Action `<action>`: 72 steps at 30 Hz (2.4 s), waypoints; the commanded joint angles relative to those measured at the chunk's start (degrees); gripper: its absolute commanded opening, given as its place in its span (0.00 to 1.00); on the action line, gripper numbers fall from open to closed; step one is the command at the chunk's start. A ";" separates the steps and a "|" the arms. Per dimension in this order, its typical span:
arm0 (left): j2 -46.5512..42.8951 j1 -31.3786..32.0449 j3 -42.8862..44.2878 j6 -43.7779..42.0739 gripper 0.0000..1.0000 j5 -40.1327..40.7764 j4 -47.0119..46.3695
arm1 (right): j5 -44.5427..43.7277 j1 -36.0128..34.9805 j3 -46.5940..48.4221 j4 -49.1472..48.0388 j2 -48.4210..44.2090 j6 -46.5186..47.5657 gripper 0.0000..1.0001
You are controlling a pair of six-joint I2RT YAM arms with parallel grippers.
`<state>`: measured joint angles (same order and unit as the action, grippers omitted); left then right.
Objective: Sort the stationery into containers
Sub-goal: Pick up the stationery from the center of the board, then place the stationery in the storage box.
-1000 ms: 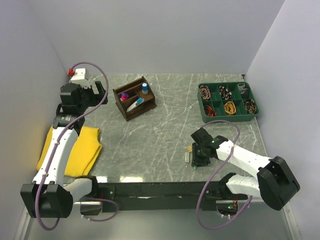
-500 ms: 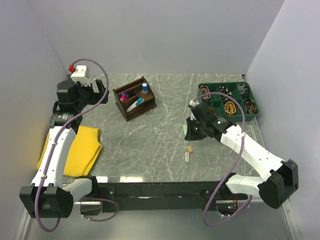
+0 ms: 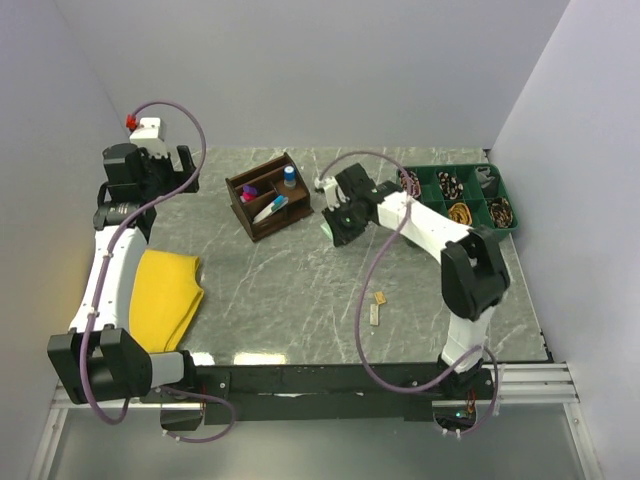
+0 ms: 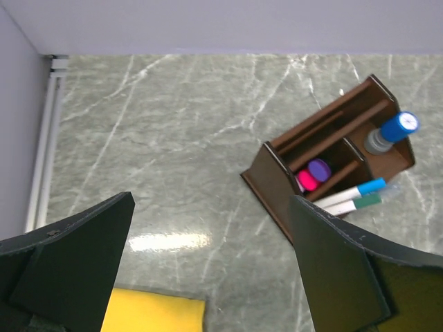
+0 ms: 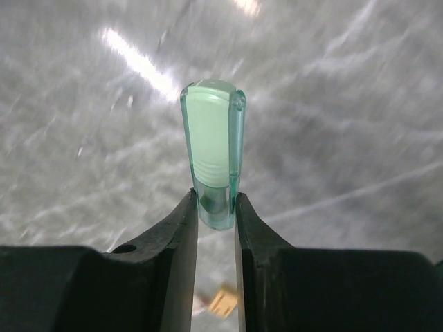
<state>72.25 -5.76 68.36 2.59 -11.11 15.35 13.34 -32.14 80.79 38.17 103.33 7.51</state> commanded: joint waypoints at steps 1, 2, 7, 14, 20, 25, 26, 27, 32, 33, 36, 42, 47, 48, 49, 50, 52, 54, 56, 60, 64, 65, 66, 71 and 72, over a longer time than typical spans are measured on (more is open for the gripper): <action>0.96 -0.31 2.66 -1.71 0.99 1.18 -3.22 | 0.37 0.59 11.65 -3.55 4.59 5.85 0.00; 1.31 -0.31 2.66 -1.54 0.99 1.01 -3.57 | 0.28 0.59 14.28 -3.54 6.78 5.33 0.00; 2.28 -0.22 3.10 -1.27 0.99 1.62 -4.37 | 0.72 -0.20 20.98 -3.72 12.07 2.87 0.00; 3.34 -0.48 3.98 -1.45 0.99 2.68 -4.81 | 0.37 -1.61 23.71 -2.75 16.38 1.37 0.00; 3.34 -0.48 3.28 -0.92 0.99 2.41 -5.16 | -0.78 -1.78 21.69 -3.02 17.17 -0.03 0.00; 2.90 -0.48 1.96 -1.10 0.99 2.59 -4.98 | -1.39 -2.31 23.18 -4.33 20.23 -1.61 0.00; 2.81 -0.48 1.78 -1.10 0.99 2.59 -4.72 | -1.39 -2.49 23.96 -4.42 20.77 -1.79 0.00; 2.81 -0.39 1.61 -1.18 0.99 2.59 -4.55 | -1.30 -2.66 24.49 -4.42 21.21 -1.97 0.00; 2.20 -0.39 0.90 -1.27 0.99 2.59 -4.02 | -1.65 -2.75 25.73 -4.86 23.93 -3.46 0.00; 2.02 -0.39 0.73 -1.36 1.00 2.68 -3.93 | -1.83 -2.75 25.82 -5.30 24.11 -3.73 0.00; 1.49 -0.39 -0.15 -1.27 0.99 2.85 -4.19 | -2.01 -2.75 26.08 -5.91 24.38 -4.26 0.00; 0.18 -0.39 -2.26 -0.83 0.99 2.33 -4.28 | -2.45 -2.93 26.78 -6.79 24.64 -5.13 0.00; -0.44 -0.66 -2.79 -0.83 0.99 2.15 -4.02 | -3.15 -3.37 27.83 -7.59 25.52 -6.28 0.00; -0.44 -0.74 -2.70 -0.83 0.99 2.15 -4.02 | -3.58 -3.63 28.10 -8.02 25.69 -6.45 0.00; -0.44 -0.83 -2.79 -0.83 0.99 2.15 -3.93 | -3.85 -3.72 28.28 -8.11 26.13 -6.89 0.00; -0.53 -0.83 -2.88 -0.83 0.99 2.15 -3.84 | -4.11 -3.98 28.89 -8.29 26.31 -7.07 0.00; -0.62 -0.83 -2.97 -0.74 0.99 2.15 -3.84 | -4.73 -4.51 29.51 -8.90 26.92 -7.42 0.00; -0.62 -0.83 -2.97 -0.66 0.99 1.89 -3.75 | -5.08 -4.77 30.47 -9.26 27.27 -7.42 0.00; -0.79 -0.92 -3.23 -0.57 0.99 1.97 -3.75 | -5.78 -5.12 31.26 -9.78 27.63 -7.42 0.00; -1.06 -1.01 -3.84 -0.39 1.00 1.80 -4.02 | -6.92 -5.56 31.88 -10.22 27.89 -9.18 0.00; -1.41 -1.01 -4.20 -0.22 0.99 1.62 -4.02 | -7.98 -5.65 31.88 -10.58 27.89 -9.70 0.00; -1.32 -1.10 -4.20 -0.22 0.99 1.54 -3.93 | -8.24 -5.65 31.97 -10.84 27.81 -9.79 0.00; -1.49 -1.01 -4.28 -0.22 0.99 1.45 -3.93 | -8.33 -5.65 32.06 -10.84 27.63 -10.05 0.00; -1.50 -1.10 -4.81 0.13 0.99 1.01 -4.46 | -8.95 -5.74 32.67 -11.37 27.10 -10.50 0.00; -1.50 -1.01 -4.90 0.22 0.99 0.92 -4.54 | -9.04 -5.74 32.85 -11.45 27.10 -10.50 0.00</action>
<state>72.69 -6.57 64.14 2.35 -9.19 12.80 5.82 -37.41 110.45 29.39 131.39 -2.09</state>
